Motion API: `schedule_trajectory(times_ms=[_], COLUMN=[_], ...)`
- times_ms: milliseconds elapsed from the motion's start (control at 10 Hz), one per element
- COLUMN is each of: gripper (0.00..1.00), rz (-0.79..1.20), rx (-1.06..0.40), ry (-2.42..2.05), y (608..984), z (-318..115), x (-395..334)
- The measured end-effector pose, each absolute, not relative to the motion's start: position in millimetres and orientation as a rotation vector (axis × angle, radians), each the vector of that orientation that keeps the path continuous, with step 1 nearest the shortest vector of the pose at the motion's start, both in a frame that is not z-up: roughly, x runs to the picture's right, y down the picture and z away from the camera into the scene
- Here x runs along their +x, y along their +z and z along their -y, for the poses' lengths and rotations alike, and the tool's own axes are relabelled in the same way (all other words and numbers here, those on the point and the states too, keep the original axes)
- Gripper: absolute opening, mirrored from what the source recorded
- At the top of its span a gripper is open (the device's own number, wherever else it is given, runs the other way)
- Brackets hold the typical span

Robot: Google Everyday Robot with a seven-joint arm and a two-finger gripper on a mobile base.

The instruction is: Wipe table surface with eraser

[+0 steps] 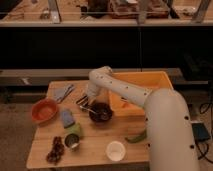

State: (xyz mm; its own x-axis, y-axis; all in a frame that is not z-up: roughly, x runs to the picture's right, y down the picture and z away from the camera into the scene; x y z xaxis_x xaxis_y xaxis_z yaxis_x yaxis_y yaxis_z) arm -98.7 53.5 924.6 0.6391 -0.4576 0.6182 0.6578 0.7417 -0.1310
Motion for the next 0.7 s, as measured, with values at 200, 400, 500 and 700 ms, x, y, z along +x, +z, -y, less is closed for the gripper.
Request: schedule_trajectory(times_ms=[200,400,500,700], gripper=[0.10,0.10,0.10,0.10], rz=[0.558,0.520,0.509,0.493], rx=[-0.359,-0.352,-0.352,-0.351], ry=[-0.626,-0.579,-0.562,-0.537], y=[931.9,949.6,959.1,974.3], z=[-47.4,-28.8,-19.7,-4.5], x=[-75.9,-59.0,-58.2,-62.4])
